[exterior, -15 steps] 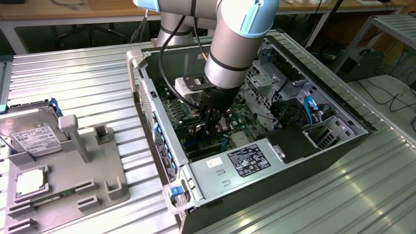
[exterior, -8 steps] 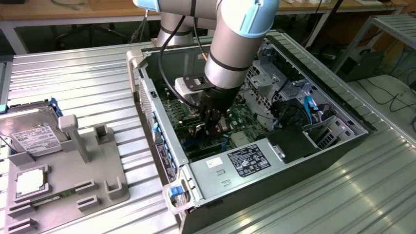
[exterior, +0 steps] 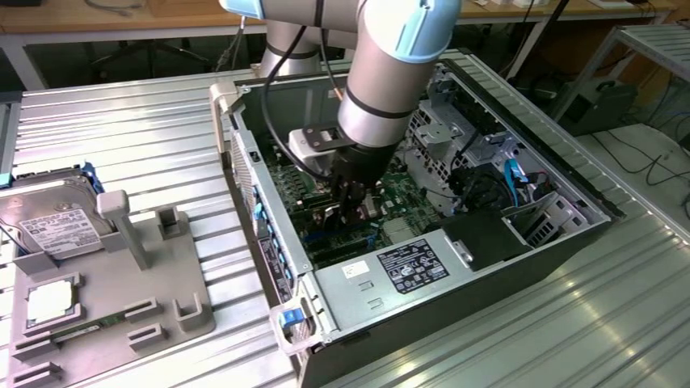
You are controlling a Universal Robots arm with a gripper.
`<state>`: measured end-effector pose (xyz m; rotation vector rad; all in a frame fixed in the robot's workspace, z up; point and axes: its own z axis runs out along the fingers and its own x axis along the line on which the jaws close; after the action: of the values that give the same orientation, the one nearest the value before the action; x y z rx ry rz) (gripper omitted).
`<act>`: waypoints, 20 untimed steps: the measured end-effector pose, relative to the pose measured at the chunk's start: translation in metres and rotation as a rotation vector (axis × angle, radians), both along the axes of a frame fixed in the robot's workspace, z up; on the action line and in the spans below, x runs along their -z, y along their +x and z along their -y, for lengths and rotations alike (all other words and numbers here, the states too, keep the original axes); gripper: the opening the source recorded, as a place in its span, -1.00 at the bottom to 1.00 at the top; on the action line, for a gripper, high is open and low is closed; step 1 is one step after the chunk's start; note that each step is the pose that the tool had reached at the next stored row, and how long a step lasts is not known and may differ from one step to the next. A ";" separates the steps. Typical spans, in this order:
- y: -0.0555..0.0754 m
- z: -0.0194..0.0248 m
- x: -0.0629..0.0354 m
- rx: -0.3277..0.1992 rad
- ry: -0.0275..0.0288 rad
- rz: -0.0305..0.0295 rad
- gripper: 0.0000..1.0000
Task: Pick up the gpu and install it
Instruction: 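Insert the gpu into the slot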
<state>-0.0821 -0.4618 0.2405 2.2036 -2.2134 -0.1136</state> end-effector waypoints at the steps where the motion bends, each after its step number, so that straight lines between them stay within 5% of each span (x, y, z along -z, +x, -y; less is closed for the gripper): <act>1: 0.000 0.0000 0.0000 0.000 0.0001 0.0022 -0.44; 7: -0.001 0.0000 0.0001 -0.001 0.0001 0.0051 -0.44; 14: -0.003 0.0000 0.0001 -0.003 0.0002 0.0154 -0.44; 20: -0.003 0.0000 0.0001 -0.003 0.0002 0.0156 -0.44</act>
<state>-0.0847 -0.4617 0.2404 2.2159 -2.2177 -0.0969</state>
